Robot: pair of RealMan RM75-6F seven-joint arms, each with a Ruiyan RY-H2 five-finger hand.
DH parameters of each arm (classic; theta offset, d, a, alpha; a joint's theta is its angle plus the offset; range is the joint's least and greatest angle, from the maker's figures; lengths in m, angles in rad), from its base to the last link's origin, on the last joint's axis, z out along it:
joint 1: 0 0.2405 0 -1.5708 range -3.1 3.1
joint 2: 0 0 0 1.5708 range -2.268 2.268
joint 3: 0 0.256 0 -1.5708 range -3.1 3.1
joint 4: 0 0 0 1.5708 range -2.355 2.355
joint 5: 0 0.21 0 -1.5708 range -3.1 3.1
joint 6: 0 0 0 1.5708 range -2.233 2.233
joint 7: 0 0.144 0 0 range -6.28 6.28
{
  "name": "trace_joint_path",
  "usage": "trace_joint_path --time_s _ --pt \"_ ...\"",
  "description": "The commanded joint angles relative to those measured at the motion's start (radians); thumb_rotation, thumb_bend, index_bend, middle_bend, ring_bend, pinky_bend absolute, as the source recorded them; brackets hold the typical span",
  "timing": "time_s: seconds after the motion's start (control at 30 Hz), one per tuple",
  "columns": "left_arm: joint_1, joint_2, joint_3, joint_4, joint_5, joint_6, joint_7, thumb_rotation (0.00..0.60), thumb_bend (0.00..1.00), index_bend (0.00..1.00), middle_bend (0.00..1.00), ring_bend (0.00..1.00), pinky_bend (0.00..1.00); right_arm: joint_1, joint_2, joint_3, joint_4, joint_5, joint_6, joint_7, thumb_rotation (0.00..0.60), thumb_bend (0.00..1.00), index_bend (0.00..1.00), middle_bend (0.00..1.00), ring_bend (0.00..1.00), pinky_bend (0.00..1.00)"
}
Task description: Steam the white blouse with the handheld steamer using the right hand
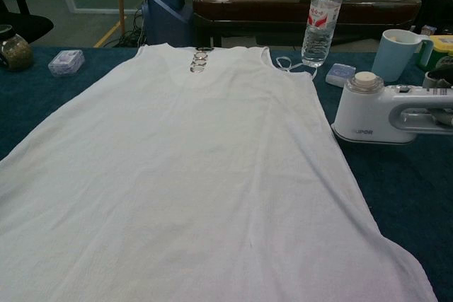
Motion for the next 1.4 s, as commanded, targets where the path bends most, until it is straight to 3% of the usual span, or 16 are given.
trace_joint_path --time_s 0.03,0.27,0.37,0.4,0.53,0.7,0.8,1.03,1.4 --pt "0.000 -0.001 0.001 0.001 -0.001 0.001 -0.002 0.600 0.32 0.15 0.19 0.27 0.29 -0.013 -0.002 0.007 0.010 0.009 -0.012 0.003 0.600 0.79 0.82 0.72 0.70 0.72" --pt "0.001 0.000 0.004 0.003 -0.002 0.003 -0.005 0.600 0.32 0.15 0.19 0.27 0.29 -0.038 0.005 0.009 -0.001 0.020 -0.058 0.007 0.600 0.79 0.80 0.66 0.62 0.64" --pt "0.002 0.000 0.004 0.002 -0.002 0.005 -0.006 0.600 0.32 0.15 0.19 0.27 0.29 -0.050 0.021 0.011 -0.030 0.027 -0.083 0.009 0.600 0.78 0.67 0.57 0.53 0.56" --pt "0.002 0.001 0.004 0.002 -0.001 0.006 -0.006 0.600 0.32 0.15 0.19 0.27 0.29 -0.053 0.026 0.014 -0.041 0.030 -0.084 0.009 0.600 0.76 0.58 0.52 0.48 0.52" --pt "0.000 0.002 0.003 0.001 0.002 0.007 -0.007 0.600 0.32 0.15 0.19 0.27 0.29 -0.066 0.059 0.029 -0.107 0.051 -0.112 -0.006 0.600 0.56 0.27 0.34 0.28 0.36" --pt "-0.003 0.003 0.004 -0.002 0.004 0.005 -0.006 0.600 0.32 0.15 0.19 0.27 0.29 -0.081 0.101 0.032 -0.194 0.062 -0.140 -0.050 0.600 0.26 0.08 0.22 0.20 0.29" --pt "-0.005 0.005 0.004 -0.004 0.005 0.005 -0.005 0.600 0.32 0.15 0.19 0.27 0.29 -0.091 0.123 0.035 -0.250 0.068 -0.144 -0.070 0.600 0.15 0.04 0.19 0.18 0.26" --pt "-0.006 0.005 0.004 -0.007 0.003 0.005 -0.001 0.600 0.32 0.15 0.19 0.27 0.29 -0.105 0.153 0.045 -0.350 0.077 -0.147 -0.078 0.600 0.02 0.00 0.11 0.09 0.17" --pt "-0.007 0.013 -0.004 -0.014 -0.014 0.005 0.014 0.600 0.32 0.15 0.19 0.27 0.29 -0.120 0.246 0.032 -0.561 0.052 -0.147 -0.011 0.543 0.00 0.00 0.05 0.04 0.09"
